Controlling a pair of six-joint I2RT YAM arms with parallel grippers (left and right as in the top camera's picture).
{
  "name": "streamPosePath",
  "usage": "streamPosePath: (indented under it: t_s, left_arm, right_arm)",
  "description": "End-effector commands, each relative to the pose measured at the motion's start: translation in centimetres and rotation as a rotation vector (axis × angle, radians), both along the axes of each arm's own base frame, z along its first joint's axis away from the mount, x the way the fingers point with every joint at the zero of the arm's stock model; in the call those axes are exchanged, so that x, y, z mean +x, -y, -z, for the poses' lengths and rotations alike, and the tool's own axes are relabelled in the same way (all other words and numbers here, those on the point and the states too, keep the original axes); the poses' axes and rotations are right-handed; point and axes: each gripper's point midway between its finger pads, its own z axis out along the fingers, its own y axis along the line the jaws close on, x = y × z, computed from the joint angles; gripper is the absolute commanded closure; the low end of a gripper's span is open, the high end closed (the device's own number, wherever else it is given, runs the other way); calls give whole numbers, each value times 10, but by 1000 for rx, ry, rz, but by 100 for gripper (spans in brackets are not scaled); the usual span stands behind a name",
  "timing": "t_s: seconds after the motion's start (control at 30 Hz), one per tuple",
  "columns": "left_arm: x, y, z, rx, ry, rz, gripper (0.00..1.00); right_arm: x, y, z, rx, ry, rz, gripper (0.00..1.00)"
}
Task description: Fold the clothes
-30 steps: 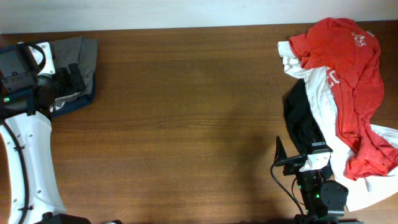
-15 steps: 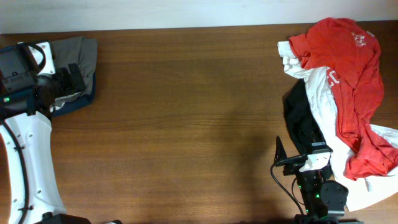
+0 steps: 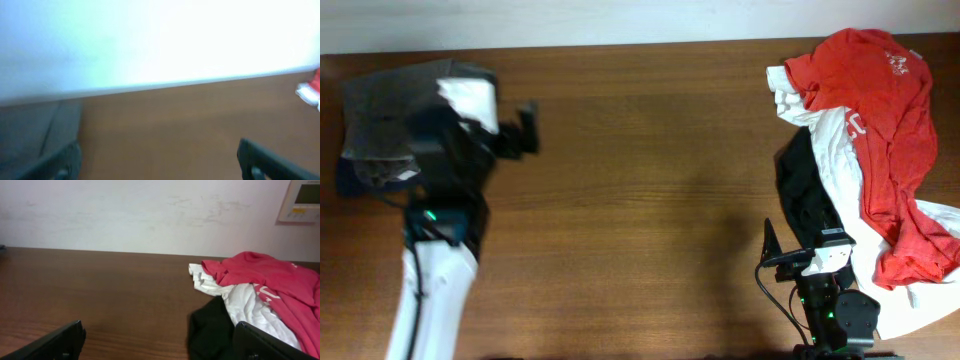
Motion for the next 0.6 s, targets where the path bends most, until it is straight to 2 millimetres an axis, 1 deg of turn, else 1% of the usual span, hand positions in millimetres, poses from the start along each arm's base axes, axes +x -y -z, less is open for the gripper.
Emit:
streamPosePath:
  t_s: [0.0,0.07,0.17,0.2,0.3,0.4,0.5,0.57]
  left_arm:
    - [-36,20,33,7,33,22,1]
    - [-55,25,53,7,30,40,1]
    - [-82,22,79,7,24,41,1]
    - [-90,20,85,7,36,36,1]
    - [-111,15,93,4,109,18,1]
    - [-127,11,100,-3,187,7,1]
    - [-140,5,116,-3,219,-14,1]
    - [-144,2,121,-4,234,-23,1]
  right_arm:
    - [0,0,2,11,-3,7,1]
    - [0,0,2,11,-4,7,1]
    - [0,0,2,11,-3,7,1]
    - [0,0,2,11,-3,7,1]
    - [0,0,2,11,-3,7,1]
    - [0,0,2,11,-4,7,1]
    - [0,0,2,11,-3,7,1]
    - [0,0,2,11,-4,7,1]
